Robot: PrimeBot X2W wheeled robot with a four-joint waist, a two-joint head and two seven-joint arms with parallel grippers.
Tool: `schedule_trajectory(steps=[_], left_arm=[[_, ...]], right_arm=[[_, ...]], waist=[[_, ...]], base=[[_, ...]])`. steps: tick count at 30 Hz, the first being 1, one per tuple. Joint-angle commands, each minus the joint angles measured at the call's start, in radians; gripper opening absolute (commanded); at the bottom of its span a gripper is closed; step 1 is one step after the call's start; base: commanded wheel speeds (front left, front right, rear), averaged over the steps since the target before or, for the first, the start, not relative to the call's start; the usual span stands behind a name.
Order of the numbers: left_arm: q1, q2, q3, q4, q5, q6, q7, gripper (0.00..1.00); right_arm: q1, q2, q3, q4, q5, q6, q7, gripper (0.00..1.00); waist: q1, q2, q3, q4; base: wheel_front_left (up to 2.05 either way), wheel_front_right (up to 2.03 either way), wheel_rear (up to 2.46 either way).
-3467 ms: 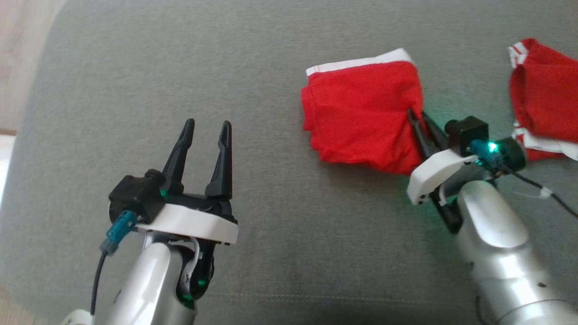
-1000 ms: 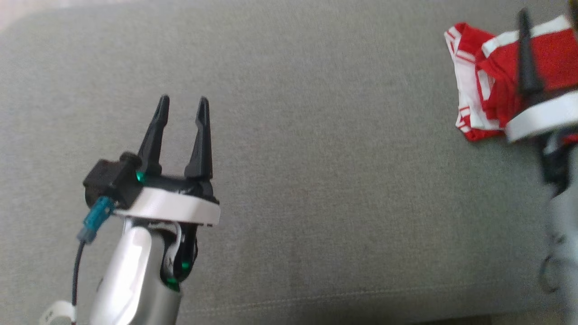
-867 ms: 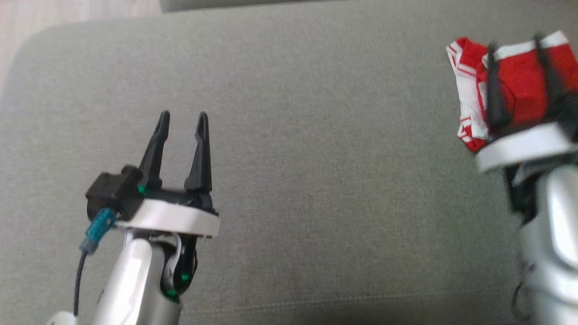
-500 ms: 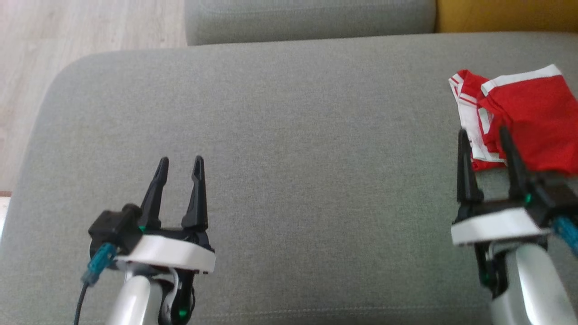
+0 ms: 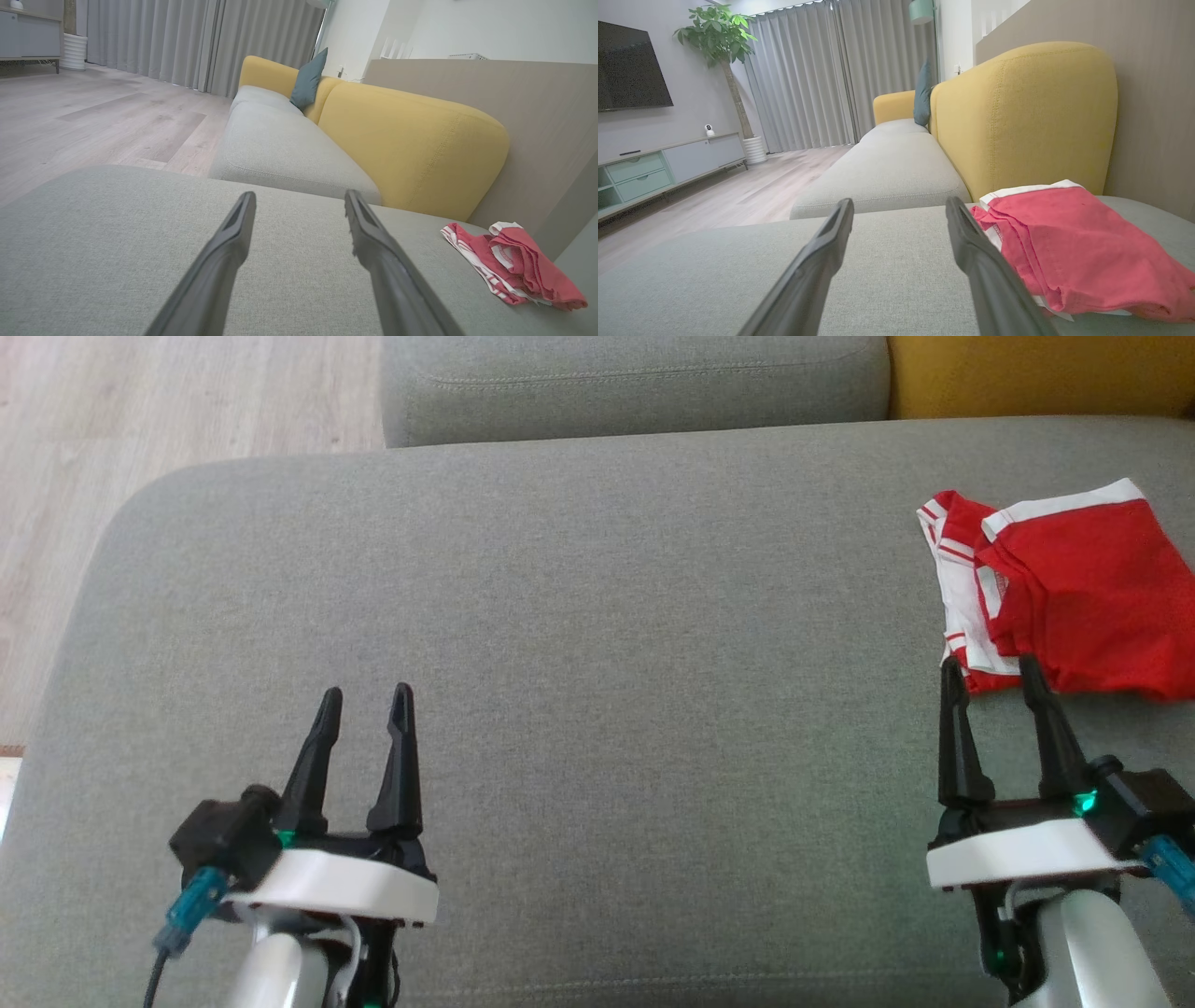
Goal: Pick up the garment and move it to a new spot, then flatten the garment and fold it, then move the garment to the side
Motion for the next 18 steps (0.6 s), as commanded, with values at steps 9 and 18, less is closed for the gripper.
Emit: schedule_trajectory(steps=[9, 18], left_arm=[[-0.014, 0.008, 0.049, -0.033, -0.024, -0.025, -0.005, 1.00], [-0.009, 0.008, 0.061, -0.031, -0.054, -0.026, -0.005, 1.00]], right_arm=[[-0.025, -0.002, 0.034, -0.057, 0.002, 0.007, -0.011, 1.00], [-0.023, -0.002, 0.038, -0.055, 0.008, 0.007, -0.011, 1.00]], waist=[[0.0001, 0.0000, 0.003, -0.002], [0.0001, 0.0000, -0.001, -0.002]], base=[[0.00, 0.00, 0.00], [0.00, 0.00, 0.00]])
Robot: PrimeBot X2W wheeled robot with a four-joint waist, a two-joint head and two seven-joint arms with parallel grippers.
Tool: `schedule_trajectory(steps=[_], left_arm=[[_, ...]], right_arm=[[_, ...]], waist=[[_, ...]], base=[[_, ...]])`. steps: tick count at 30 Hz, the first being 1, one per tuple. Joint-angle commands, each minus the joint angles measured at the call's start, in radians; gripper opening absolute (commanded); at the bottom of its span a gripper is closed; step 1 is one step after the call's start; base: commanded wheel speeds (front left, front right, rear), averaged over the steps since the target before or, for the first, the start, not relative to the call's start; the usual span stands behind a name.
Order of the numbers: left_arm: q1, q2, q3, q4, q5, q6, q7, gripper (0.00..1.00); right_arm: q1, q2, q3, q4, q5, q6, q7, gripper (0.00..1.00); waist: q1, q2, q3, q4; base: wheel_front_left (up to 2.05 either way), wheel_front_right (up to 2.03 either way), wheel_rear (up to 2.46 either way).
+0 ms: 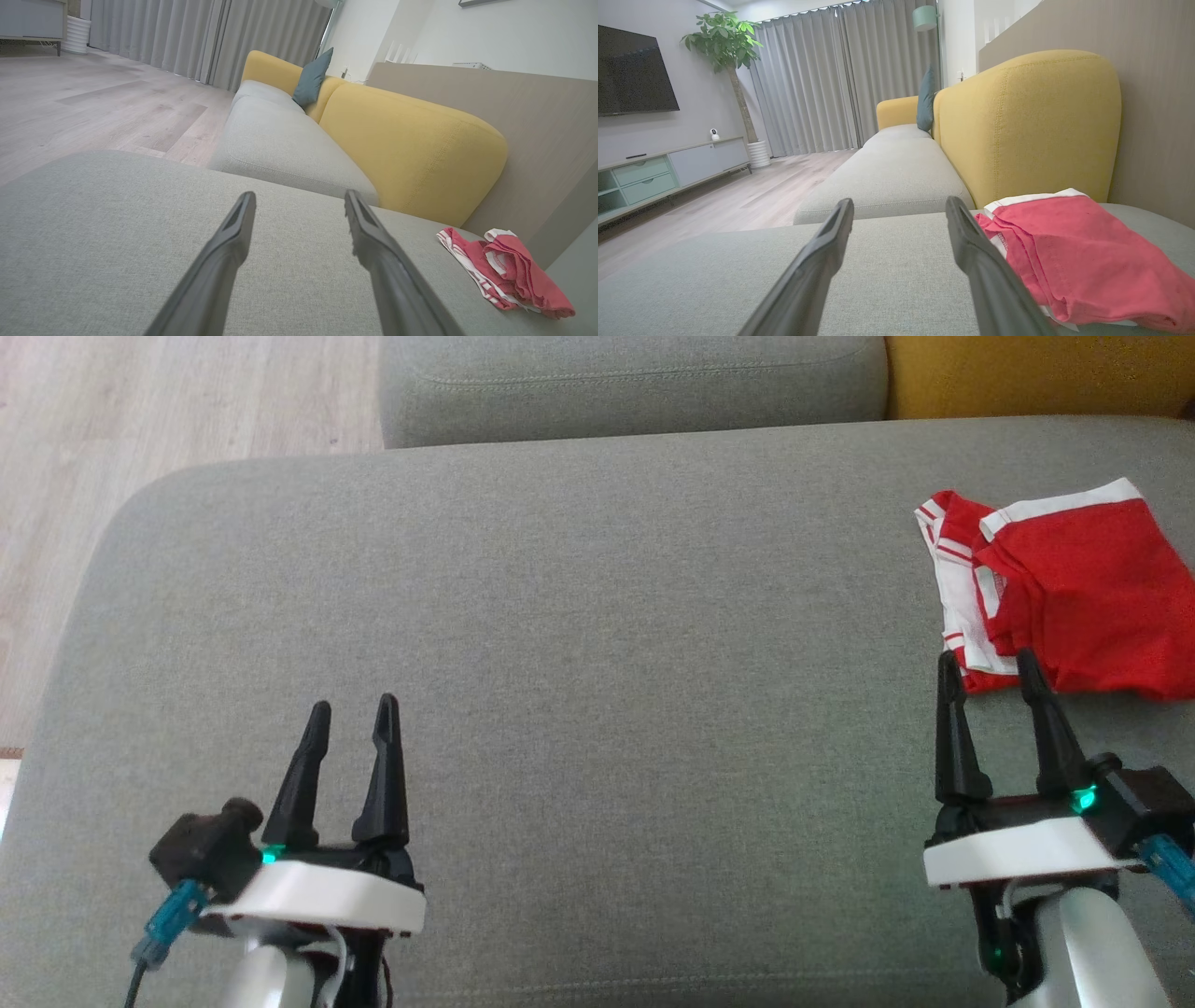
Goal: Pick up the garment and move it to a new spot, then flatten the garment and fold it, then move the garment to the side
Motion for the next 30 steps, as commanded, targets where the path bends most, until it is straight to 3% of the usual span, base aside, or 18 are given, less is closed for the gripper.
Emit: schedule_trajectory(steps=[1, 9, 10, 30], left_arm=[[-0.030, 0.008, 0.038, -0.031, -0.002, -0.001, -0.005, 1.00], [-0.032, 0.008, 0.045, -0.029, 0.007, 0.006, -0.005, 1.00], [0.001, -0.001, 0.004, 0.004, 0.002, 0.001, 0.000, 0.00], [-0.004, 0.008, 0.029, 0.067, -0.189, -0.015, 0.045, 0.00]], right_arm=[[-0.024, -0.002, 0.029, -0.035, 0.008, 0.007, -0.011, 1.00], [-0.026, -0.002, 0.033, -0.031, 0.012, 0.007, -0.011, 1.00], [0.001, 0.000, 0.004, 0.005, 0.009, 0.000, 0.000, 0.00], [0.008, -0.006, -0.004, 0.052, 0.230, 0.001, 0.048, 0.00]], waist=[[0.0001, 0.0000, 0.000, 0.000], [0.0001, 0.0000, 0.001, -0.002], [0.0001, 0.0000, 0.001, -0.002], [0.0001, 0.0000, -0.004, -0.001]], base=[[0.00, 0.00, 0.00], [0.00, 0.00, 0.00], [0.00, 0.00, 0.00], [0.00, 0.00, 0.00]])
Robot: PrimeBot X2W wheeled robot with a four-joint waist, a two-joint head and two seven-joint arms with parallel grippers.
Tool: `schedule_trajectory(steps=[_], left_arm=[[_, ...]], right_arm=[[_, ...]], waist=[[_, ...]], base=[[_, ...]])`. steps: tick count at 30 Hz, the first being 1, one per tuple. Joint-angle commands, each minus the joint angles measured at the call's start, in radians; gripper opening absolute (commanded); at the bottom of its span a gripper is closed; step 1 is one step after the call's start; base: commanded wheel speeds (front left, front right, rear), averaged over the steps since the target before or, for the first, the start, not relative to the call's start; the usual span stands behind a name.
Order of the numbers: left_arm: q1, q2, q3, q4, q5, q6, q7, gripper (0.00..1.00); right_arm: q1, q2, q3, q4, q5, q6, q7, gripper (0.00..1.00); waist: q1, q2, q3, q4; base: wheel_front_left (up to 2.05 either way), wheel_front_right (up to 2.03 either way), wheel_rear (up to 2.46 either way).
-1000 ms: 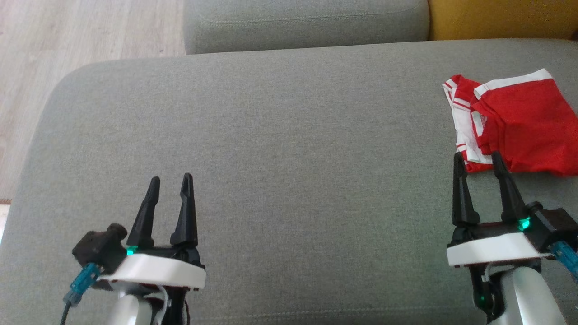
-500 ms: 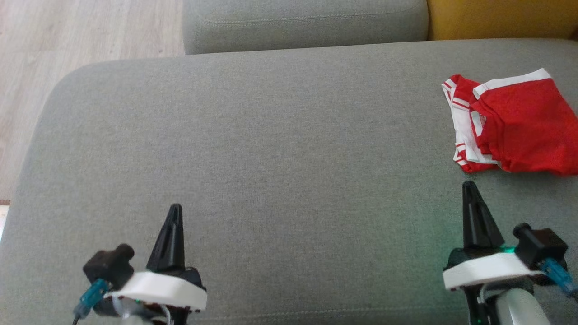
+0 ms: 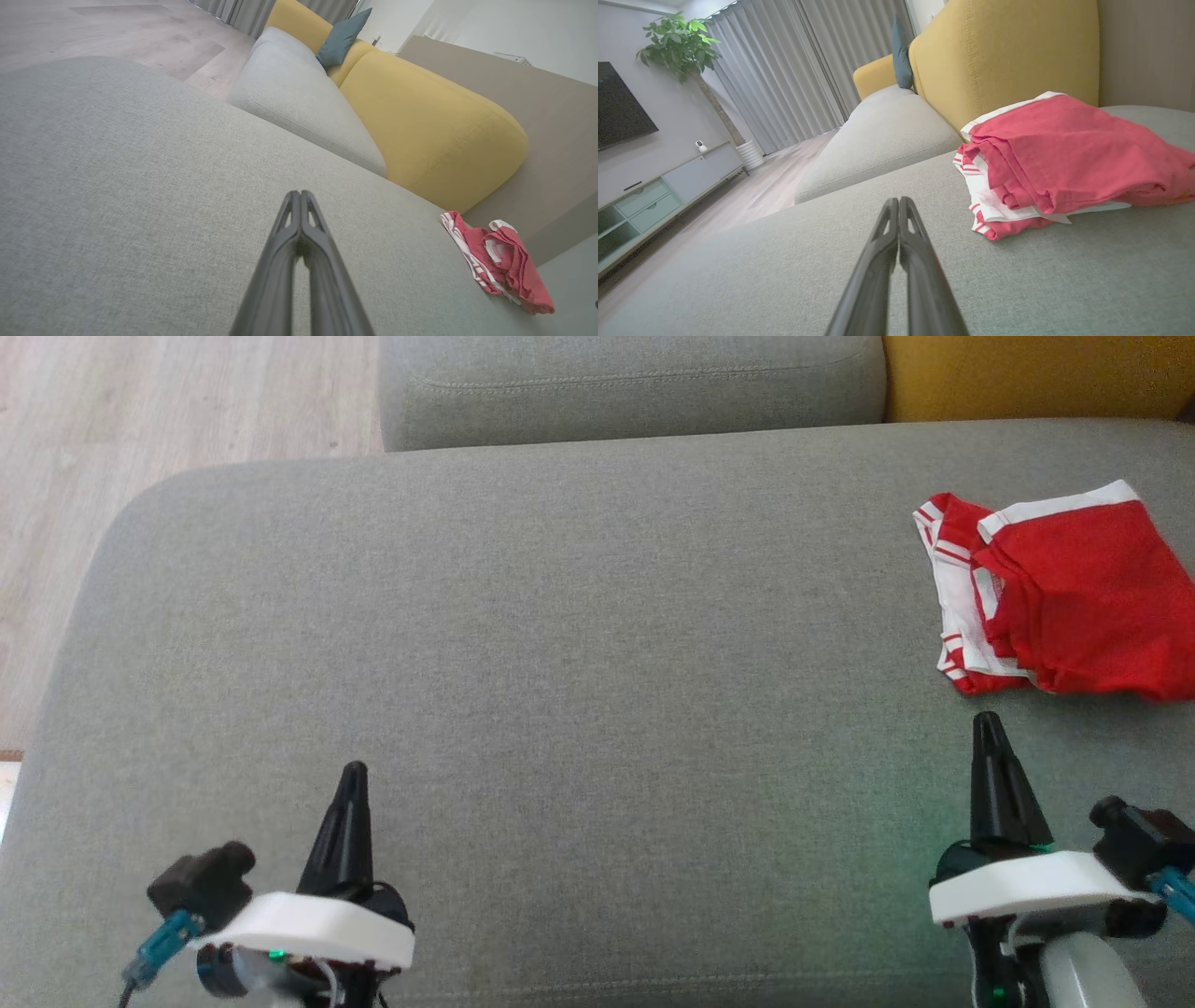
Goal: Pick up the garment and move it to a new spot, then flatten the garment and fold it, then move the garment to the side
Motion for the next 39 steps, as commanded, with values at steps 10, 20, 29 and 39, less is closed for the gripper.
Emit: schedule_trajectory(steps=[10, 20, 29, 39], left_arm=[[-0.059, 0.014, 0.038, -0.017, -0.107, -0.013, 0.024, 0.00], [-0.068, 0.018, 0.057, -0.009, -0.208, -0.022, 0.050, 0.00], [-0.076, 0.021, 0.075, -0.001, -0.298, -0.029, 0.074, 0.00], [-0.086, 0.023, 0.099, 0.010, -0.407, -0.038, 0.104, 0.00]], right_arm=[[-0.046, -0.011, -0.007, -0.029, 0.127, 0.001, 0.026, 0.00], [-0.050, -0.014, -0.013, -0.026, 0.244, 0.002, 0.053, 0.00], [-0.053, -0.015, -0.020, -0.024, 0.350, 0.003, 0.077, 0.00], [-0.057, -0.017, -0.029, -0.022, 0.478, 0.003, 0.108, 0.00]], waist=[[0.0000, 0.0000, -0.003, 0.001], [0.0000, 0.0000, -0.005, 0.002], [0.0000, 0.0000, -0.008, 0.002], [0.0000, 0.0000, -0.011, 0.003]], base=[[0.00, 0.00, 0.00], [0.00, 0.00, 0.00], [0.00, 0.00, 0.00], [0.00, 0.00, 0.00]])
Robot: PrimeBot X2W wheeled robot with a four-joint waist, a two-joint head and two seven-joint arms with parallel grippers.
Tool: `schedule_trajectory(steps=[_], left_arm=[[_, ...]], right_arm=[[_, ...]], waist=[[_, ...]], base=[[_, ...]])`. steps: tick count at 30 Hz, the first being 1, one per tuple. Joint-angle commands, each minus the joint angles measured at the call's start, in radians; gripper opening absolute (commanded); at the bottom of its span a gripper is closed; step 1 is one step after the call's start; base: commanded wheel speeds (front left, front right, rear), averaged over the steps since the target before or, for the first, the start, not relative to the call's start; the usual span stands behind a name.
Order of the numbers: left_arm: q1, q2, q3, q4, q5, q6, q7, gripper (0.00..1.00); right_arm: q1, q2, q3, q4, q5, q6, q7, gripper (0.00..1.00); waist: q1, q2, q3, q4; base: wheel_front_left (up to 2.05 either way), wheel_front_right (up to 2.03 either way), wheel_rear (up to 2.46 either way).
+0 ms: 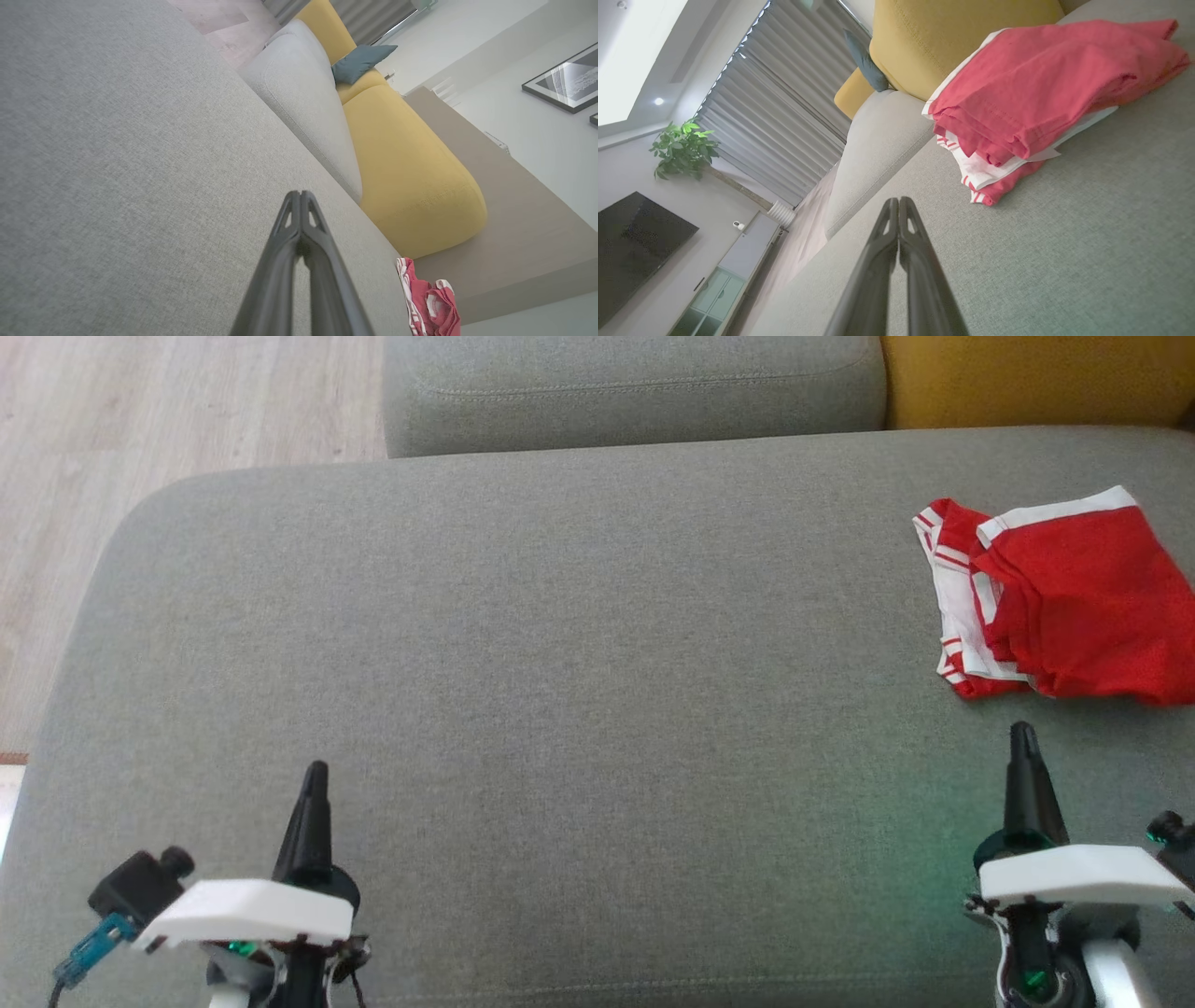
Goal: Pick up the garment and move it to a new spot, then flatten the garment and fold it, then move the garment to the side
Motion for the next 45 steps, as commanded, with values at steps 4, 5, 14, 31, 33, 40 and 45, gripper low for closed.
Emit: schedule_trajectory(steps=[4, 5, 14, 31, 33, 40, 45], left_arm=[[-0.060, 0.016, 0.038, -0.022, -0.055, -0.015, 0.017, 0.00], [-0.061, 0.016, 0.040, -0.021, -0.065, -0.016, 0.020, 0.00], [-0.069, 0.017, 0.058, -0.013, -0.143, -0.022, 0.043, 0.00], [-0.085, 0.019, 0.097, 0.004, -0.309, -0.036, 0.092, 0.00], [-0.086, 0.019, 0.102, 0.006, -0.328, -0.038, 0.098, 0.00], [-0.093, 0.020, 0.119, 0.013, -0.396, -0.044, 0.119, 0.00], [-0.098, 0.020, 0.131, 0.018, -0.444, -0.048, 0.134, 0.00]], right_arm=[[-0.052, -0.016, 0.003, -0.029, 0.067, 0.003, 0.017, 0.00], [-0.053, -0.016, 0.002, -0.029, 0.079, 0.003, 0.020, 0.00], [-0.056, -0.017, -0.005, -0.027, 0.171, 0.004, 0.043, 0.00], [-0.062, -0.017, -0.021, -0.023, 0.367, 0.005, 0.092, 0.00], [-0.063, -0.017, -0.023, -0.022, 0.390, 0.005, 0.098, 0.00], [-0.066, -0.017, -0.030, -0.021, 0.471, 0.005, 0.119, 0.00], [-0.068, -0.017, -0.035, -0.019, 0.528, 0.005, 0.133, 0.00]], waist=[[0.0000, 0.0000, -0.001, 0.000], [0.0000, 0.0000, -0.001, 0.000], [0.0000, 0.0000, -0.004, 0.001], [0.0000, 0.0000, -0.008, 0.002], [0.0000, 0.0000, -0.009, 0.002], [0.0000, 0.0000, -0.011, 0.003], [0.0000, 0.0000, -0.012, 0.003]], base=[[0.00, 0.00, 0.00], [0.00, 0.00, 0.00], [0.00, 0.00, 0.00], [0.00, 0.00, 0.00], [0.00, 0.00, 0.00], [0.00, 0.00, 0.00], [0.00, 0.00, 0.00]])
